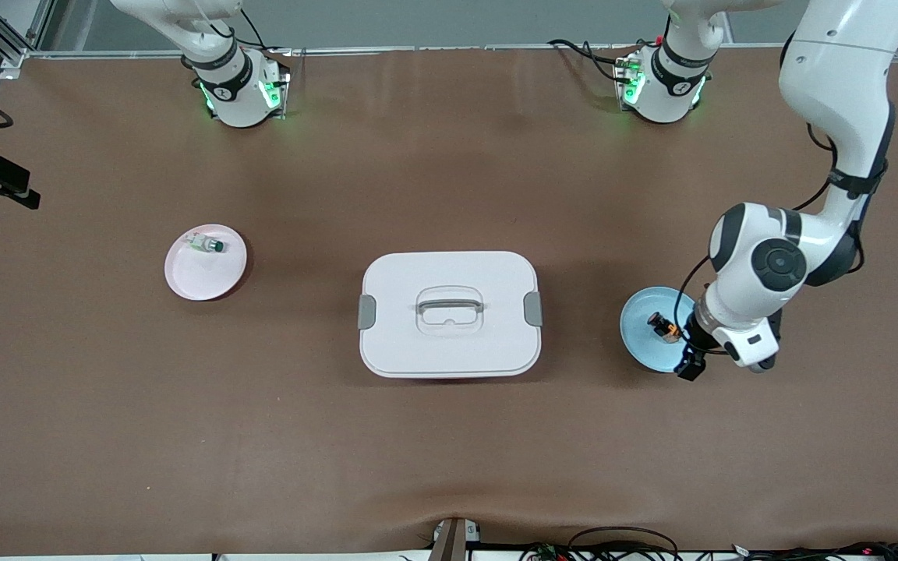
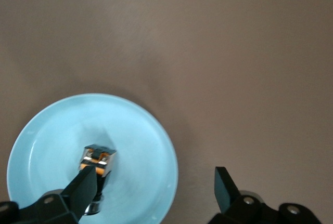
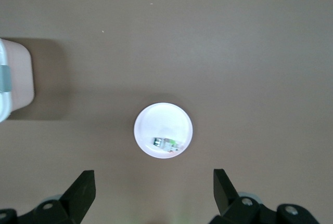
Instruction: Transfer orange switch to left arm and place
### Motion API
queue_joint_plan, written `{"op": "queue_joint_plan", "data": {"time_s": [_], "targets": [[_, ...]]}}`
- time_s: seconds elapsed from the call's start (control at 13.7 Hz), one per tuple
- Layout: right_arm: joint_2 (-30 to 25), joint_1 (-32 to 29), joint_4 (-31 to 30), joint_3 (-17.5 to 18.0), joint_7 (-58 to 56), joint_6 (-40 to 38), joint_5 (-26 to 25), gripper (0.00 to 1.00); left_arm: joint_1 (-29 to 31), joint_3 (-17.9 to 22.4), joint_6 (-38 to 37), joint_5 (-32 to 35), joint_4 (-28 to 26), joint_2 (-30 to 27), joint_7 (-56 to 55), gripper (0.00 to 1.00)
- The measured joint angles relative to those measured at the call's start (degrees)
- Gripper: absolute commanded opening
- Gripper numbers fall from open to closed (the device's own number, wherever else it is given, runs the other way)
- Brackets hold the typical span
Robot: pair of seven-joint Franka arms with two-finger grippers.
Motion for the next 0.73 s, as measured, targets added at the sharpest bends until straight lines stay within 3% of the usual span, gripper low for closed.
{"op": "queue_joint_plan", "data": {"time_s": [0.22,0.51,0.73], "targets": [[-0.3,0.0,0.0,0.0,1.7,0.0,0.5,1.00,1.4,0.0,-2.1,0.0,3.6,-2.1,6.3,1.00],[-1.2,-0.1,-1.2,-0.1,2.9,0.3,0.6,1.00,1.8,0.0,-11.4,0.0,7.6,-3.4,16.5,1.00],[-2.7,-0.2,-3.6,-0.2,3.0,1.8,0.6,1.00,1.8,0.0,-12.4,0.0,8.4,-3.4,18.0,1.00]]}}
